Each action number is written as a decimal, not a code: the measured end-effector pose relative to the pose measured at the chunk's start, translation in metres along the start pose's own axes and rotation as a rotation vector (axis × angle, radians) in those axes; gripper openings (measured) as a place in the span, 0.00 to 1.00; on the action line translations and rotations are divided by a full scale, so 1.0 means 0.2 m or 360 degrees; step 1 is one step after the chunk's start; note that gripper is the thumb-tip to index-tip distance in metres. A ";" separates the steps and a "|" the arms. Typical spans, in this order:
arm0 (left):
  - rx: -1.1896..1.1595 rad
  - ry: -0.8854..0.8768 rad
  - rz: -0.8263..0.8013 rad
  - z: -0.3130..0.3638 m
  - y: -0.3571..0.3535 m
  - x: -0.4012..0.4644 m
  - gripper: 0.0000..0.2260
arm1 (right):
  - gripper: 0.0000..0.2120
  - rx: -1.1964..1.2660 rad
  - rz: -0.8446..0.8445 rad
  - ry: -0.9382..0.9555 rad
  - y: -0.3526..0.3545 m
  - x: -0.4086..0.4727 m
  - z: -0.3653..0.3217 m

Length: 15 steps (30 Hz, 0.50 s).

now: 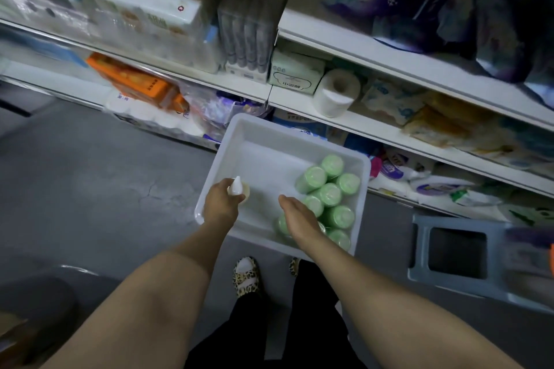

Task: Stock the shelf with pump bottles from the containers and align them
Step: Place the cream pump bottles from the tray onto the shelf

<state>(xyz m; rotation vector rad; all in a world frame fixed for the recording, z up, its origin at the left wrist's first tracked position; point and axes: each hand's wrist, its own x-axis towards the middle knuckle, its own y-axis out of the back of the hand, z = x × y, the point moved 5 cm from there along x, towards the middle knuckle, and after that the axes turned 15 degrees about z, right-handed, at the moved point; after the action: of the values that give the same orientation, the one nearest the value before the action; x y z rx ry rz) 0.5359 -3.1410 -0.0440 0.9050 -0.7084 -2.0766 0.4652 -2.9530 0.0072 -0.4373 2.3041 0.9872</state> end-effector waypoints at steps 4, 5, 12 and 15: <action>-0.0138 -0.0060 -0.0019 0.04 0.06 -0.01 0.16 | 0.22 0.0036 -0.0024 0.0029 0.03 0.01 -0.01; -0.0171 -0.0068 -0.0034 0.06 0.09 -0.02 0.15 | 0.22 0.0049 -0.0024 0.0032 0.04 0.01 -0.02; -0.0501 -0.0251 -0.0279 0.46 0.28 -0.08 0.11 | 0.25 0.0450 -0.0032 -0.0044 0.18 -0.04 -0.15; -0.0630 -0.0376 -0.0386 0.74 0.38 -0.14 0.12 | 0.23 0.0672 -0.0001 -0.0061 0.30 -0.08 -0.25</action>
<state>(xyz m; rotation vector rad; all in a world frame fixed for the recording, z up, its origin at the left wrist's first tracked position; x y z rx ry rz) 0.4644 -3.1338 0.1088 0.5479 -0.2922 -2.4512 0.4280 -2.9491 0.0764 -0.2403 2.3917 0.4794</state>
